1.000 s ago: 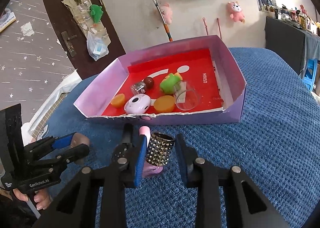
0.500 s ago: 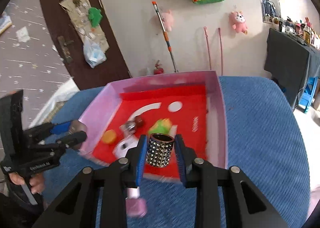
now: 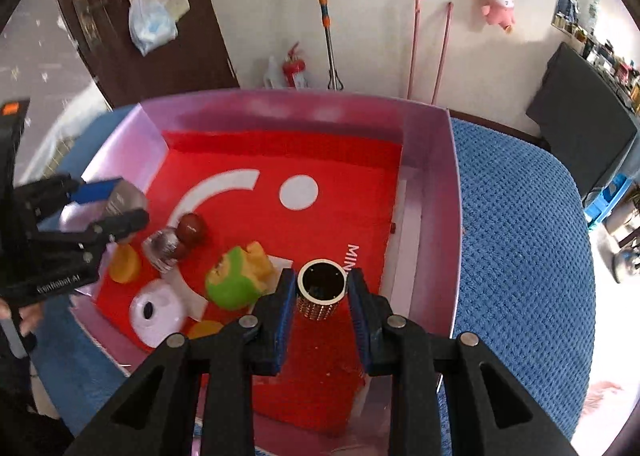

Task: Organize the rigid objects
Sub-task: 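Lower both held items into the pink box and open both tools, then lift both tools out of the box and back away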

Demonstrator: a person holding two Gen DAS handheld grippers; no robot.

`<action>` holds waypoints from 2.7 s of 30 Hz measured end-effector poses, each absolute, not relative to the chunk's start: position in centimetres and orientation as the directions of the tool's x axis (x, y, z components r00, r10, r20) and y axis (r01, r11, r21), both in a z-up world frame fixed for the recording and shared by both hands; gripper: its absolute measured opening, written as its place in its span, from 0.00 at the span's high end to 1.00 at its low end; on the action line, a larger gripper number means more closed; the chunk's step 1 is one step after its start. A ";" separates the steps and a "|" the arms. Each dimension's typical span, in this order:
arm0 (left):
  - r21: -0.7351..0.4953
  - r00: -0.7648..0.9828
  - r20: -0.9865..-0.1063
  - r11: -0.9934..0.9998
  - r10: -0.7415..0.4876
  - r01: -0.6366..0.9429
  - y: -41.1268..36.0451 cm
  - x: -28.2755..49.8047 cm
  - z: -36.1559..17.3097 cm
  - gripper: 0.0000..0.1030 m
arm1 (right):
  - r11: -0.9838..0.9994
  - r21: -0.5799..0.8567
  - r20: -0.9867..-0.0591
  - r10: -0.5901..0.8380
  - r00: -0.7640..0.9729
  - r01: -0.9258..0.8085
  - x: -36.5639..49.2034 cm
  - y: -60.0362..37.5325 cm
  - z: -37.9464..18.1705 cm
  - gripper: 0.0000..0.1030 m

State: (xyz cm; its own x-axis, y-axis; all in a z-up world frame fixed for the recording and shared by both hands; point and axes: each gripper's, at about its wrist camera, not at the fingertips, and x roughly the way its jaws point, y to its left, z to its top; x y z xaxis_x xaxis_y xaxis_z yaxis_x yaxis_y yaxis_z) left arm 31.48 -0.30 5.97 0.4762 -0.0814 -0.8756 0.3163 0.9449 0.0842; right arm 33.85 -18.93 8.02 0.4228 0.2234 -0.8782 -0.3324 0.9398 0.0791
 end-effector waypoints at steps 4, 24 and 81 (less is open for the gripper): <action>0.087 0.446 -0.893 0.946 -0.065 0.311 -0.4 32.1 4.9 0.52 | 0.938 0.039 -0.896 0.186 0.404 -0.345 34.5 -18.5 7.7 0.72; 0.086 0.408 -0.912 0.956 -0.038 0.282 -0.2 32.9 4.4 0.51 | 0.925 -0.084 -0.909 0.081 0.409 -0.371 35.2 -16.8 6.9 0.67; -0.113 0.782 -0.567 0.965 -0.257 0.235 1.8 8.9 11.8 0.06 | 0.938 0.103 -0.575 0.327 0.750 -0.330 10.5 -19.7 15.2 0.00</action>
